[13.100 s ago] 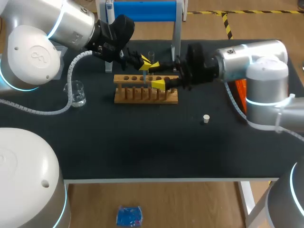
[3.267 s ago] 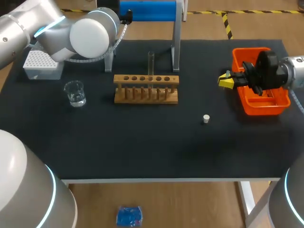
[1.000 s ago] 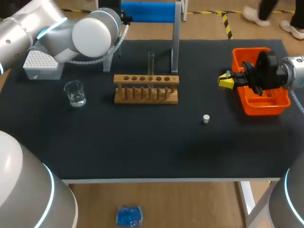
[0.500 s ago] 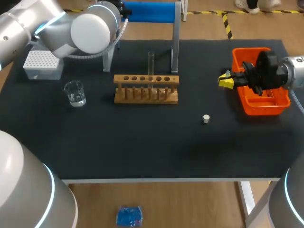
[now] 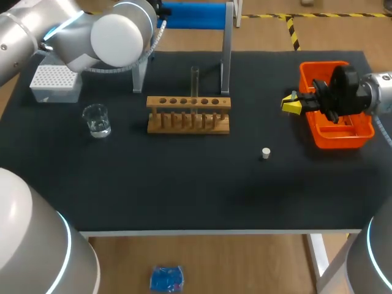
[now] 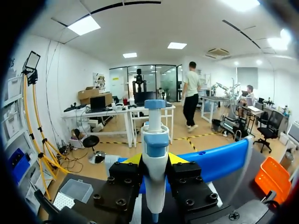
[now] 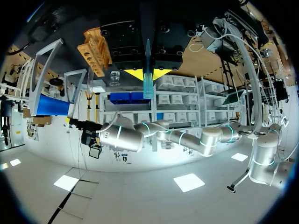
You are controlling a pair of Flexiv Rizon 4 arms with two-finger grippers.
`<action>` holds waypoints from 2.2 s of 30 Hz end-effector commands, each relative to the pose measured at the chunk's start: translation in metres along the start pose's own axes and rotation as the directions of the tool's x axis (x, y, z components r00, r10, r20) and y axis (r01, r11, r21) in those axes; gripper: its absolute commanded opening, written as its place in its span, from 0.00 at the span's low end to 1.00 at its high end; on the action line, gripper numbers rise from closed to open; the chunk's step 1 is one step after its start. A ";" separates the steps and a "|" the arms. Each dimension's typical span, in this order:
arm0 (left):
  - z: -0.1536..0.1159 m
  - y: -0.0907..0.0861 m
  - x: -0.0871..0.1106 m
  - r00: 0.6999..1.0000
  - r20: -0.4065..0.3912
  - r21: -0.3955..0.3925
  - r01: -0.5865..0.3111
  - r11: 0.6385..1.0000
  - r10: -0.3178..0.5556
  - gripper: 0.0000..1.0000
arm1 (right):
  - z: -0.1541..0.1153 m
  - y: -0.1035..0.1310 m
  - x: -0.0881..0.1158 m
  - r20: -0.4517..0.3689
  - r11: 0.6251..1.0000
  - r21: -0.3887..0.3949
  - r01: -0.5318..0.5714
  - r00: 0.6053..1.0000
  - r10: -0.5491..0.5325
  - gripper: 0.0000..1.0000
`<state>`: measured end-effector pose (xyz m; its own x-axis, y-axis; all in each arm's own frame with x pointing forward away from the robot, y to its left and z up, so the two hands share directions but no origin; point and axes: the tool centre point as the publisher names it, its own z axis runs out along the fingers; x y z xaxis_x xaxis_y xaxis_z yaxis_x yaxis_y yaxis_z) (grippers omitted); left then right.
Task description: Invert the test tube, pick up the pipette, mount the tip to pipette, aspirate from beaker and dispense into the tube, eject the tip, return the pipette, and cap with the stopper.
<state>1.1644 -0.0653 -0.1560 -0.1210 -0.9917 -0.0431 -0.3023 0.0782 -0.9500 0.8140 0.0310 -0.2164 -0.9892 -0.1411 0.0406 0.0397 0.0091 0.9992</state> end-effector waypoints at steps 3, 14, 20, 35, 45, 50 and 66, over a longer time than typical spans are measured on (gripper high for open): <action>-0.031 -0.016 -0.007 0.997 -0.065 -0.025 -0.045 0.999 0.043 0.00 | -0.001 0.001 0.000 -0.002 1.000 0.002 -0.001 1.000 0.001 0.00; -0.093 -0.036 -0.008 0.952 -0.302 0.014 -0.043 0.999 0.045 0.00 | -0.001 0.001 0.000 -0.002 1.000 0.002 -0.001 1.000 0.001 0.00; -0.127 -0.039 -0.009 0.909 -0.412 0.032 -0.056 0.998 0.064 0.00 | -0.001 0.001 0.000 -0.002 1.000 0.002 -0.001 1.000 0.001 0.00; -0.201 -0.032 0.002 0.707 -0.678 0.039 -0.236 0.971 0.200 0.00 | -0.001 0.001 0.000 -0.002 1.000 0.002 -0.001 1.000 0.001 0.00; -0.201 -0.032 0.002 0.707 -0.678 0.039 -0.236 0.971 0.200 0.00 | -0.001 0.001 0.000 -0.002 1.000 0.002 -0.001 1.000 0.001 0.00; -0.201 -0.032 0.002 0.707 -0.678 0.039 -0.236 0.971 0.200 0.00 | -0.001 0.001 0.000 -0.002 1.000 0.002 -0.001 1.000 0.001 0.00; -0.245 -0.052 0.027 0.553 -0.772 0.171 -0.294 0.940 0.314 0.00 | -0.001 0.001 0.000 -0.002 1.000 0.002 -0.001 1.000 0.001 0.00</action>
<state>0.9605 -0.0777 -0.0413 -0.7298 -0.6619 -0.1708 -0.1037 0.3542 -0.9294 0.8140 0.0310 -0.2165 -0.9892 -0.1411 0.0406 0.0397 0.0091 0.9992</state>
